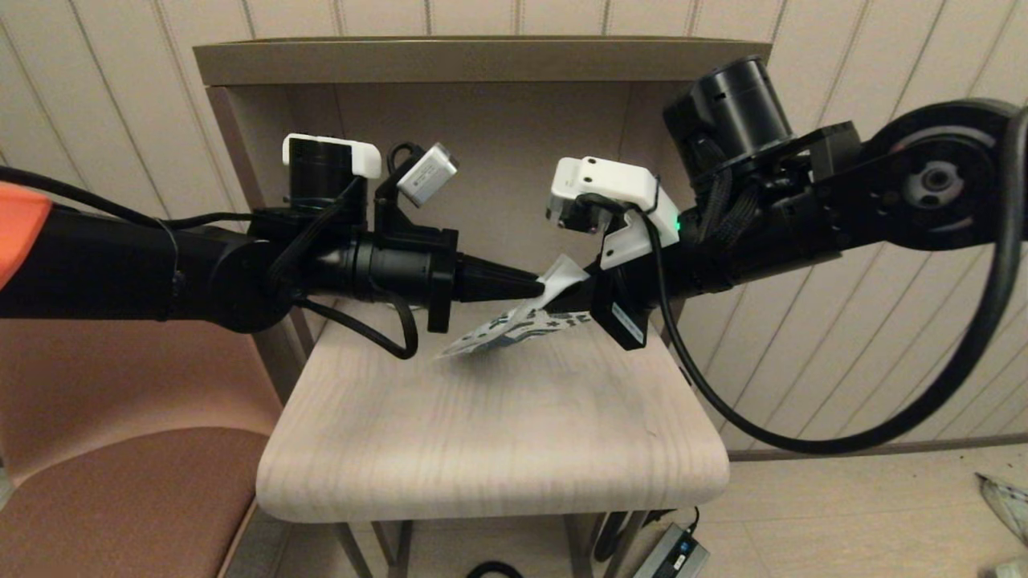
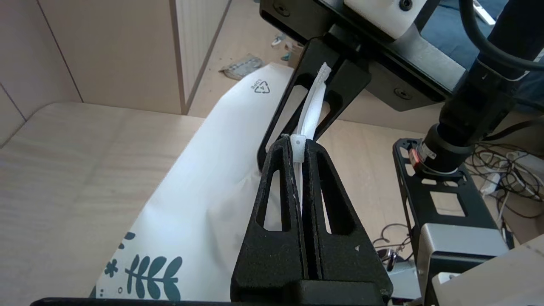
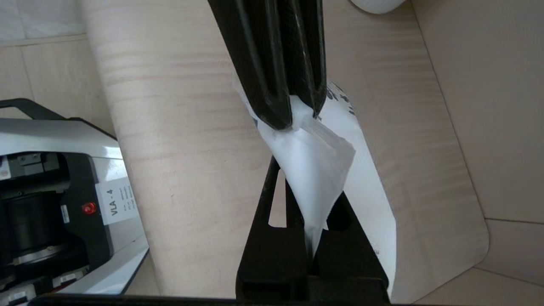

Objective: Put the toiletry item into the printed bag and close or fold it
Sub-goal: Hand it to the other hand

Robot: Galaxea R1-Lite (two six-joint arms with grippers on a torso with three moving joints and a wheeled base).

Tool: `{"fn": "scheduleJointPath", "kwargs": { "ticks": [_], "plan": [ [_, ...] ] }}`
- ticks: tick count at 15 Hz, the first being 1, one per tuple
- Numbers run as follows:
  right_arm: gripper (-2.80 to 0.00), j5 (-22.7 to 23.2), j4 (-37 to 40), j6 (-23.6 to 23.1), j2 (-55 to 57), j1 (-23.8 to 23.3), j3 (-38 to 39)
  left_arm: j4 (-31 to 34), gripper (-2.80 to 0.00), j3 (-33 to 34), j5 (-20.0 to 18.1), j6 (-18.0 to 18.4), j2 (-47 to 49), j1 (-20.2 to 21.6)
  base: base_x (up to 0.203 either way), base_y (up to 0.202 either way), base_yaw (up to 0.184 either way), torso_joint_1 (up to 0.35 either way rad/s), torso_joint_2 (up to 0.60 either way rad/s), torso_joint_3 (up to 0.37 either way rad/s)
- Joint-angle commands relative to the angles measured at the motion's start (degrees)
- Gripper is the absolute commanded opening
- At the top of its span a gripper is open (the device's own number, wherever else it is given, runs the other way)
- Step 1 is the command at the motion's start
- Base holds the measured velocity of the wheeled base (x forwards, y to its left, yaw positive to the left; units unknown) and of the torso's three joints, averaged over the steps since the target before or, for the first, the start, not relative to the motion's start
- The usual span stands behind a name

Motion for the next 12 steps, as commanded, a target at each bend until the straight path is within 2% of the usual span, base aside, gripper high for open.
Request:
{"fn": "scheduleJointPath", "kwargs": {
  "ticks": [1, 7, 10, 11, 12],
  "plan": [
    [-2.80, 0.21, 0.07, 0.94, 0.02, 0.04, -0.17, -0.13, -2.80, 0.11, -0.33, 0.04, -0.07, -0.01, 0.000, 0.000, 0.000, 0.000, 0.00, 0.000],
    [-2.80, -0.31, 0.41, 1.13, -0.24, 1.49, -0.26, -0.13, -2.80, 0.02, -0.33, 0.04, -0.07, -0.01, 0.000, 0.000, 0.000, 0.000, 0.00, 0.000],
    [-2.80, -2.43, 0.76, 0.95, -0.47, 1.80, -0.17, -0.13, -2.80, 0.02, -0.51, 0.04, -0.07, 0.07, 0.000, 0.000, 0.000, 0.000, 0.00, 0.000],
    [0.00, -2.50, 0.74, 0.78, -0.85, 1.80, 0.27, -0.13, -2.80, 0.02, -0.54, 0.04, -0.07, 0.02, 0.000, 0.000, 0.000, 0.000, 0.00, 0.000],
    [0.00, -2.50, 0.68, 0.77, -0.77, 1.80, 0.19, -0.13, -2.80, 0.02, -0.60, 0.04, -0.16, -0.01, 0.000, 0.000, 0.000, 0.000, 0.00, 0.000]
  ]
}}
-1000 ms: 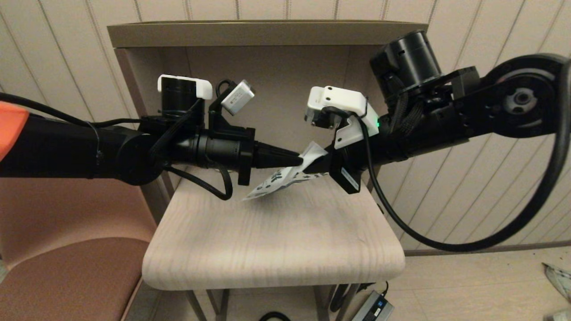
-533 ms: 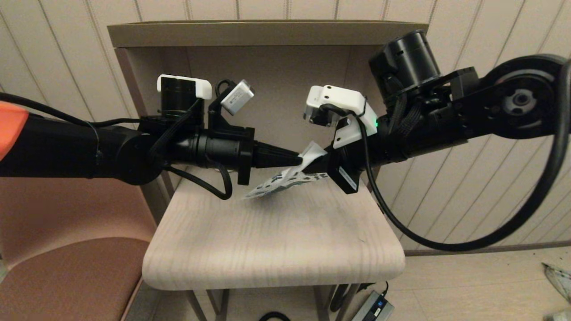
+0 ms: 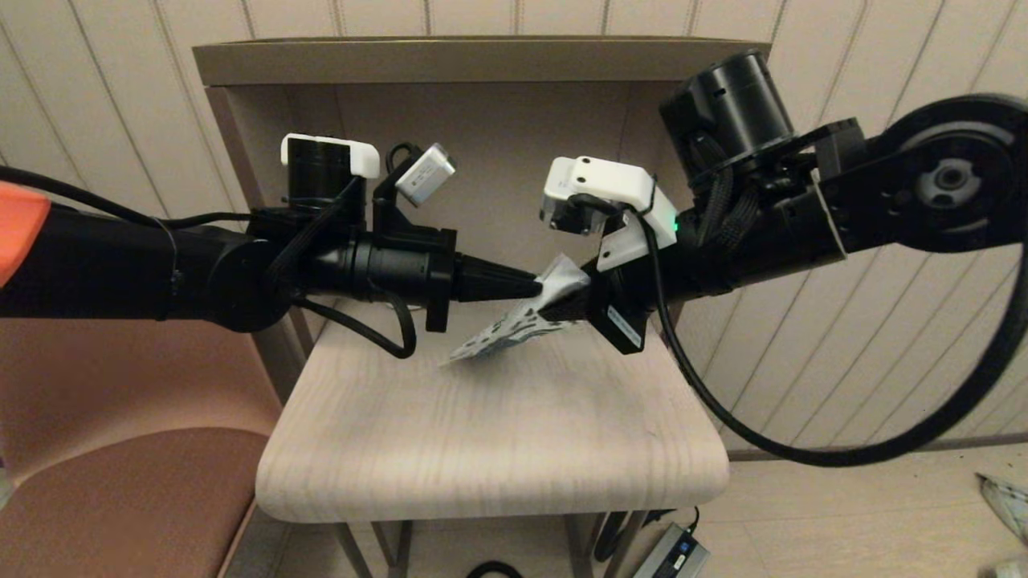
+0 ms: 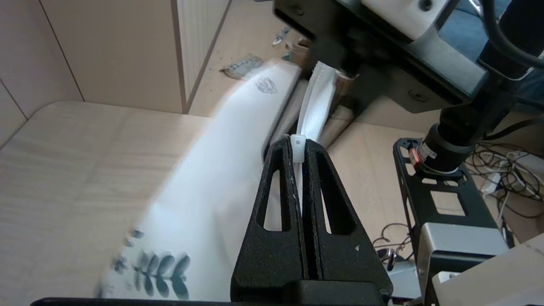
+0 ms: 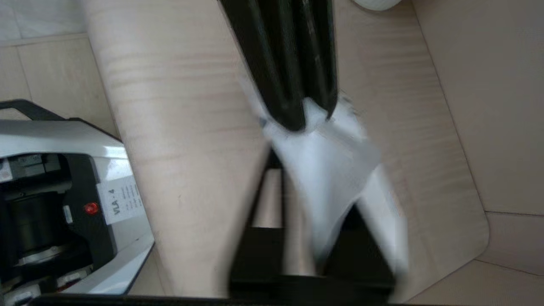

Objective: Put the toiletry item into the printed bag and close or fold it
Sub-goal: Hand it to the other hand

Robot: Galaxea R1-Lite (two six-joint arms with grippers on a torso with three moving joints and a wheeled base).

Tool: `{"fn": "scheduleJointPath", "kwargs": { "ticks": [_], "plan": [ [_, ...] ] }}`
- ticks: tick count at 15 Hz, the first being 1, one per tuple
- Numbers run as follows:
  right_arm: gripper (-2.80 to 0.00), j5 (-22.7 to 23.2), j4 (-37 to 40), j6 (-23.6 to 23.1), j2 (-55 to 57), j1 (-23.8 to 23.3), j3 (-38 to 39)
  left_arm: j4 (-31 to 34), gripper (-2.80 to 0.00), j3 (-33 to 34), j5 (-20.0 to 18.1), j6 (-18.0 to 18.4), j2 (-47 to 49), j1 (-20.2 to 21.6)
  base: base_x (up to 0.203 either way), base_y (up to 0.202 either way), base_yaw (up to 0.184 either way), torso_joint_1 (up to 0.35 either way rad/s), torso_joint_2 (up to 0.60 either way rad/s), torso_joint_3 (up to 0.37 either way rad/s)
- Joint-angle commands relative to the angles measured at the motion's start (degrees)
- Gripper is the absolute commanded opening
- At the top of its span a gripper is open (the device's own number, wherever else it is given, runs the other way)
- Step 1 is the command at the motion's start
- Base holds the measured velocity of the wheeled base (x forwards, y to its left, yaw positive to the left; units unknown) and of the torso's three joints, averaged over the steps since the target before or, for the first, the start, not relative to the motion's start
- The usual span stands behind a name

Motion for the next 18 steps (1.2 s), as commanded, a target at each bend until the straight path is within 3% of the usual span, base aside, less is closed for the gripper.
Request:
{"fn": "scheduleJointPath", "kwargs": {
  "ticks": [1, 5, 10, 15, 17, 18],
  "plan": [
    [0.00, 0.16, 0.20, -0.23, -0.14, 0.05, -0.26, -0.13, -2.80, 0.02, -0.40, 0.05, -0.07, 0.04, 0.000, 0.000, 0.000, 0.000, 0.00, 0.000],
    [0.00, 0.34, 0.54, -1.25, -0.12, 0.05, -0.42, -0.13, -2.80, 0.04, -0.53, 0.05, -0.03, -0.03, 0.000, 0.000, 0.000, 0.000, 0.00, 0.000],
    [0.00, 1.02, 10.06, -2.73, 1.75, -0.03, -5.85, 0.45, -2.80, -0.58, -0.74, 0.05, -0.41, 0.13, 0.000, 0.000, 0.000, 0.000, 0.00, 0.000],
    [0.00, 1.21, 10.40, -2.96, 1.45, -0.57, -8.77, 9.36, -2.80, -6.67, -1.81, 0.19, -0.70, 0.09, 0.000, 0.000, 0.000, 0.000, 0.00, 0.000],
    [0.00, 1.48, 10.49, -2.96, 1.19, -0.66, -9.41, 17.73, -2.80, -11.57, -1.81, 1.14, -1.34, 0.06, 0.000, 0.000, 0.000, 0.000, 0.00, 0.000],
    [0.00, 1.53, 10.49, -2.88, 1.05, -0.75, -9.37, 22.88, -2.80, -13.45, -1.81, 3.84, -1.32, 0.00, 0.000, 0.000, 0.000, 0.000, 0.00, 0.000]
  ]
}}
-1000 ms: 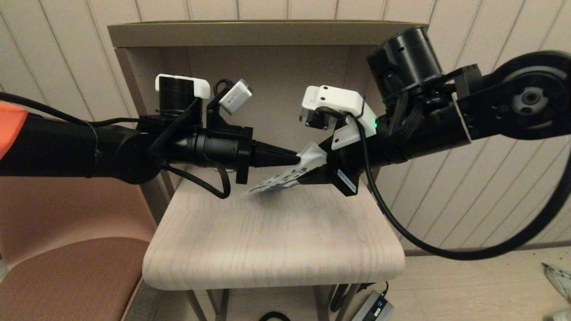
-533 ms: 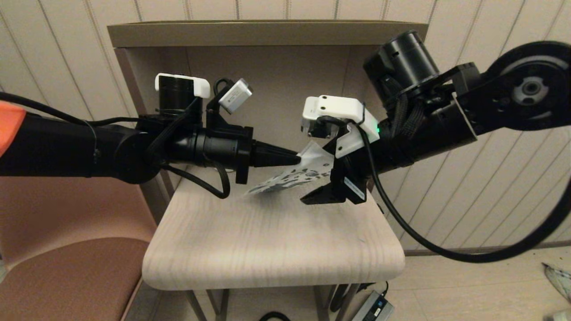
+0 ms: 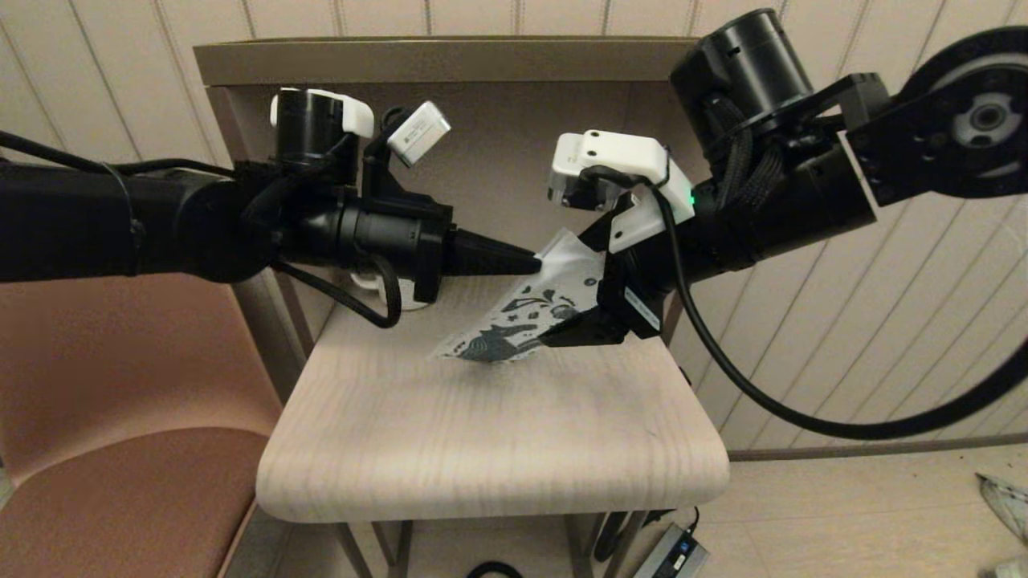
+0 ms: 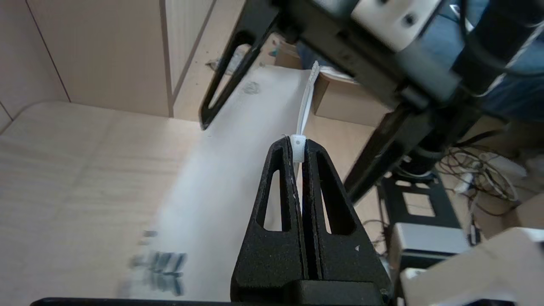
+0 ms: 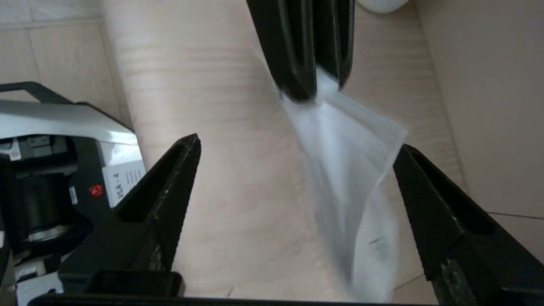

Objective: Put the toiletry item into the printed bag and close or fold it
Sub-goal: Hand it to the other hand

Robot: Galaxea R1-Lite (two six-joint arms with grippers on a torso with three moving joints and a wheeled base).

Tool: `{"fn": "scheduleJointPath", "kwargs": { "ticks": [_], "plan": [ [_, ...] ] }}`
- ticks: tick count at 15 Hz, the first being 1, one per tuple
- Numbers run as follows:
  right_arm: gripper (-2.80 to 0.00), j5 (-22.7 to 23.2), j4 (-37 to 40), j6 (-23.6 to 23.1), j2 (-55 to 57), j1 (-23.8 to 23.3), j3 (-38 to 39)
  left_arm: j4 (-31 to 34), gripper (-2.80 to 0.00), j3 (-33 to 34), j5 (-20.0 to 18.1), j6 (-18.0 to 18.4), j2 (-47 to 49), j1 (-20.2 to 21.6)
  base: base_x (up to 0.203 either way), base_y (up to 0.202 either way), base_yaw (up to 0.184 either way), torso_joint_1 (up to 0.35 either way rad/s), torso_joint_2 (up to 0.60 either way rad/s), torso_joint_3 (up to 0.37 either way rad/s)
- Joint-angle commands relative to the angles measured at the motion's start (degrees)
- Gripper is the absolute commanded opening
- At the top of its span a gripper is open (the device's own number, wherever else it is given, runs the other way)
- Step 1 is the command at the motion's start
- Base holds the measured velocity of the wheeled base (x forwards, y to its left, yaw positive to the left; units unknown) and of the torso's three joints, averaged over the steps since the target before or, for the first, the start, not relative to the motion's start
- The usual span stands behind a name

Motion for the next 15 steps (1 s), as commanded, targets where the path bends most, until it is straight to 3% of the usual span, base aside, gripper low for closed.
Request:
{"fn": "scheduleJointPath", "kwargs": {
  "ticks": [1, 4, 5, 6, 11, 15],
  "plan": [
    [0.00, 0.28, 0.27, -0.23, -0.73, -0.28, 0.21, 11.22, -2.80, -5.00, -0.35, 5.69, -0.19, -0.10, 0.000, 0.000, 0.000, 0.000, 0.00, 0.000],
    [0.00, 2.76, 0.12, 0.03, -1.10, -1.97, 0.47, 26.06, -2.80, -14.29, -0.35, 13.04, 1.58, -0.12, 0.000, 0.000, 0.000, 0.000, 0.00, 0.000],
    [0.00, 4.39, 0.14, 0.37, -1.17, -2.83, 0.37, 30.78, -2.80, -15.97, -0.33, 17.76, 2.40, -0.12, 0.000, 0.000, 0.000, 0.000, 0.00, 0.000],
    [0.00, 5.13, 0.15, 0.69, -1.12, -3.54, 0.25, 32.72, -2.80, -16.17, -0.20, 19.83, 2.69, -0.33, 0.000, 0.000, 0.000, 0.000, 0.00, 0.000],
    [0.00, 6.23, 0.19, 1.75, -3.83, -4.55, 0.78, 33.27, -2.80, -16.09, 0.09, 20.39, 3.60, -2.76, 0.000, 0.000, 0.000, 0.000, 0.00, 0.000],
    [0.00, 6.44, -0.04, 2.72, -7.78, -3.95, 7.03, 33.63, -2.80, -16.00, 1.94, 20.48, 3.28, -3.90, 0.000, 0.000, 0.000, 0.000, 0.00, 0.000]
  ]
}}
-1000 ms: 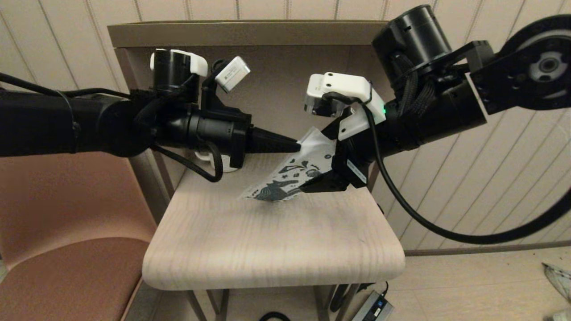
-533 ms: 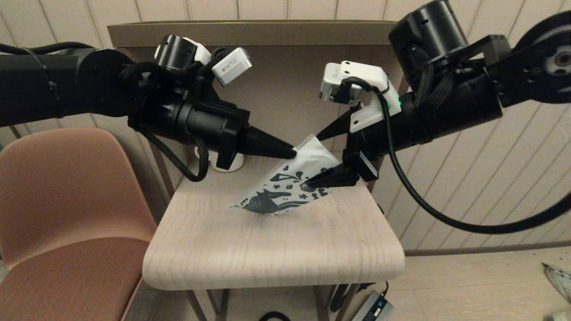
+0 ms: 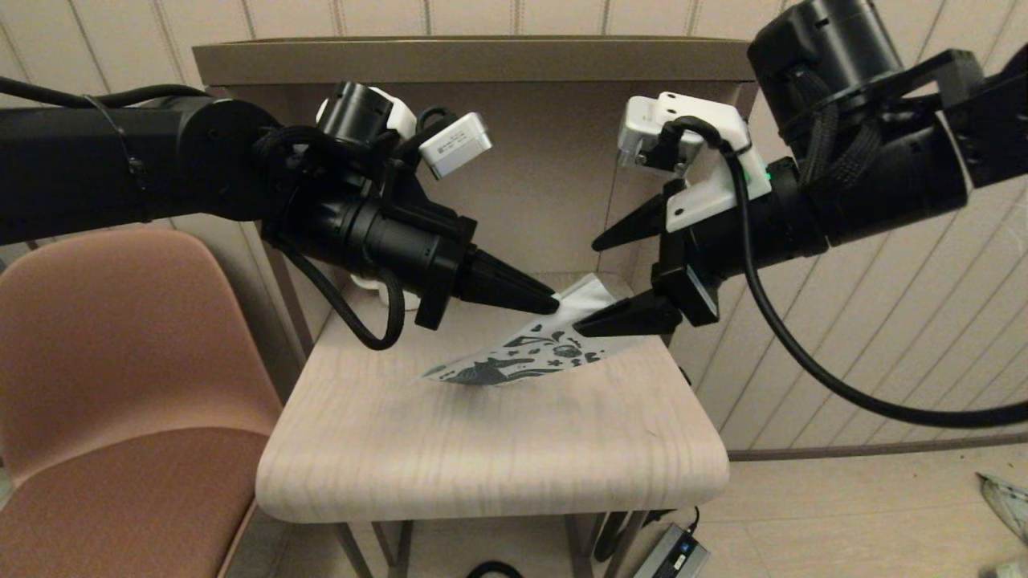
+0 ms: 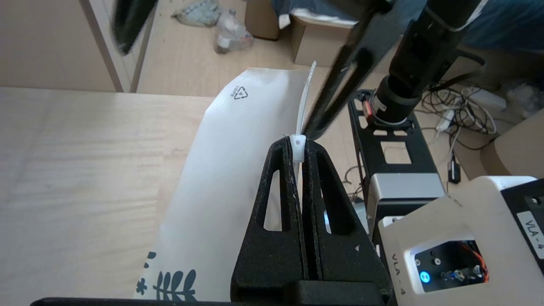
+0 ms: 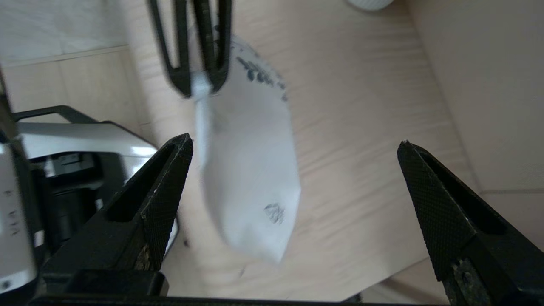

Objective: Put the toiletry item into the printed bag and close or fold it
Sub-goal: Hand it to the other hand

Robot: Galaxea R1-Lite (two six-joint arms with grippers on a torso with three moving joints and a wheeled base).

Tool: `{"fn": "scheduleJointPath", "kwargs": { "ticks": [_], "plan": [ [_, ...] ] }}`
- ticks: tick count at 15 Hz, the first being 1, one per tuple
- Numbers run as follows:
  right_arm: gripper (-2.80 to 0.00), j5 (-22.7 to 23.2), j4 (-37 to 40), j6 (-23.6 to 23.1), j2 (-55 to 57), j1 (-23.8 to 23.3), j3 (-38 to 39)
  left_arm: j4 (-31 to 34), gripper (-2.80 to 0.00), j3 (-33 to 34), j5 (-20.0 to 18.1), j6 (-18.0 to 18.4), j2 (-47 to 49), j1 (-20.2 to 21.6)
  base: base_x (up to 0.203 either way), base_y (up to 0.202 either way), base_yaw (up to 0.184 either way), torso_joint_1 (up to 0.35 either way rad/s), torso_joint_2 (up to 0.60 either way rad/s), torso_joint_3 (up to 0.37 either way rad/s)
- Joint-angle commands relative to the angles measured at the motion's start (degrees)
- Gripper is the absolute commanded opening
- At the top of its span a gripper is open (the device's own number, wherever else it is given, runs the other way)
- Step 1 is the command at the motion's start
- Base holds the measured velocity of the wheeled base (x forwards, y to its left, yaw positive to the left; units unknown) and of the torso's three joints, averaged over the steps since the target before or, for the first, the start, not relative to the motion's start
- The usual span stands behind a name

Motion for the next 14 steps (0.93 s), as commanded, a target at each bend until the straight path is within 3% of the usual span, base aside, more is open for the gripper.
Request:
{"fn": "scheduleJointPath", "kwargs": {
  "ticks": [1, 6, 14],
  "plan": [
    [0.00, 0.54, -0.23, 0.21, -3.72, 0.44, 5.11, 0.37, -2.80, 0.04, -0.27, 0.10, -0.04, -0.24, 0.000, 0.000, 0.000, 0.000, 0.00, 0.000],
    [0.00, 1.07, -10.02, 0.36, -5.29, 2.47, 14.39, 1.21, -2.80, -0.21, -1.20, -0.34, -1.33, -0.22, 0.000, 0.000, 0.000, 0.000, 0.00, 0.000],
    [0.00, 7.57, -11.17, 1.20, 0.50, 2.37, 9.32, 2.70, -2.80, -0.19, -6.77, 0.01, -0.81, -0.07, 0.000, 0.000, 0.000, 0.000, 0.00, 0.000]
  ]
}}
